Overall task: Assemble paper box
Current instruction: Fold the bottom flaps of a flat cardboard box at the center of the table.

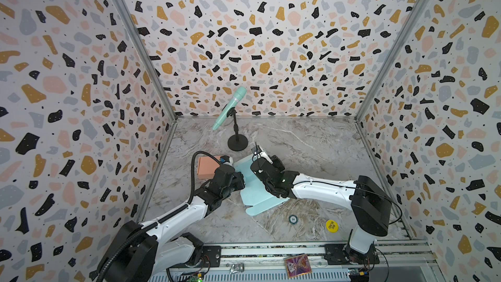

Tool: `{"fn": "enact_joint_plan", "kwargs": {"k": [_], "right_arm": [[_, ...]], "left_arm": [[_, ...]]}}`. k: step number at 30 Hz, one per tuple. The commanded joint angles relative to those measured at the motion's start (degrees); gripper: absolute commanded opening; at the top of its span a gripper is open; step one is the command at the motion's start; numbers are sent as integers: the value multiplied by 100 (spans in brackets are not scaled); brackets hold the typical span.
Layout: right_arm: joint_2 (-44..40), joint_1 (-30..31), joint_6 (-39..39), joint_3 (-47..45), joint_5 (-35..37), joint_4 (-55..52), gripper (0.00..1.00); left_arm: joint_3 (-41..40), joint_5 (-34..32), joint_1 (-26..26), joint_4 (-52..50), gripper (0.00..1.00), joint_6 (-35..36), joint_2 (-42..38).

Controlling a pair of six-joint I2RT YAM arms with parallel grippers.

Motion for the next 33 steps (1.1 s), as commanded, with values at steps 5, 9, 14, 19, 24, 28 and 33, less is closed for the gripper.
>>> {"fn": "enact_joint_plan", "kwargs": {"k": [5, 9, 14, 19, 24, 28, 33], "right_arm": [[56, 127, -378, 22, -158, 87, 19], [-103, 248, -342, 32, -190, 111, 21], [-401, 283, -183, -100, -307, 128, 25], [-521, 341, -103, -129, -357, 142, 29], [-562, 354, -21, -154, -439, 141, 32], [-690, 347, 84, -276, -538, 176, 34], [-868, 354, 303, -419, -746, 161, 39]], "left_arm": [[80, 696, -112, 914, 0, 148, -347], [65, 621, -116, 918, 0, 153, -338], [28, 503, -114, 917, 0, 161, -303], [12, 411, -115, 916, 0, 156, -252], [16, 374, -107, 918, 0, 145, -241], [3, 356, -107, 918, 0, 128, -253], [-6, 348, -106, 919, 0, 137, -251]]}}
